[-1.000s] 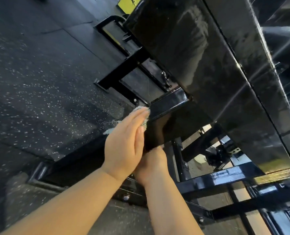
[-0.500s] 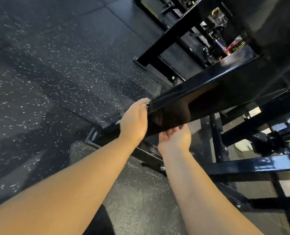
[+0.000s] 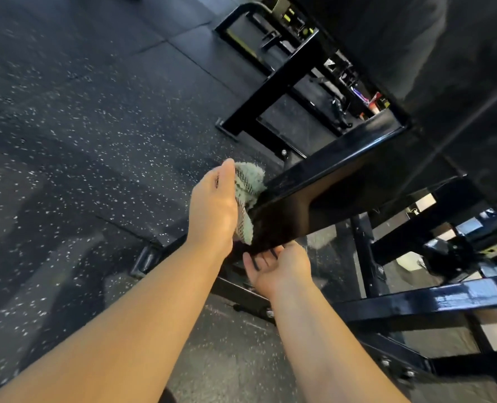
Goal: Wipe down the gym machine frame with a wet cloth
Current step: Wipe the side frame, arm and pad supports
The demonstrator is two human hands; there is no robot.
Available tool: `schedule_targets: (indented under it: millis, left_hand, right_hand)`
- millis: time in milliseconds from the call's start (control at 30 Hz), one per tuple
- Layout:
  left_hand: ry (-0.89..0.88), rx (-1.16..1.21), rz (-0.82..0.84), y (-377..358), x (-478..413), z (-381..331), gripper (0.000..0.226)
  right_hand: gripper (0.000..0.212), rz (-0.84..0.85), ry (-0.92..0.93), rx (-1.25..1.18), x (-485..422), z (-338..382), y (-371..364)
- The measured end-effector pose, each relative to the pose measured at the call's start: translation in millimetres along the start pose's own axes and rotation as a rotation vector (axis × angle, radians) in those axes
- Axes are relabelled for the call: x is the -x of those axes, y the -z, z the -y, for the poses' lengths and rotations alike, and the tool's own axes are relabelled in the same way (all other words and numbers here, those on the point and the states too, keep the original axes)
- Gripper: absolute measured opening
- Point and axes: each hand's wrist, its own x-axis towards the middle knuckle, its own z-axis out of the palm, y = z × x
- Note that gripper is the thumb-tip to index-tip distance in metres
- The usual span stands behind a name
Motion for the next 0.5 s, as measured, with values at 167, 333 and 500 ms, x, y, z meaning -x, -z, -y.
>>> schedule_targets:
  millis: [167, 333, 500]
  left_hand:
    - [0.093, 0.152, 0.201, -8, -5, -44, 0.03]
    - [-0.169, -0.3, 0.06, -25, -18, -32, 0.015]
    - [-0.333, -0.502, 0.031, -33, 3, -17, 0.04]
  right_hand:
    - [0.023, 0.072, -0.029, 0.033, 10, 2, 2]
    - [0.028, 0.058, -0.04, 0.037, 10, 3, 1]
    - [0.022, 0.039, -0.017, 0.0, 2, -2, 4]
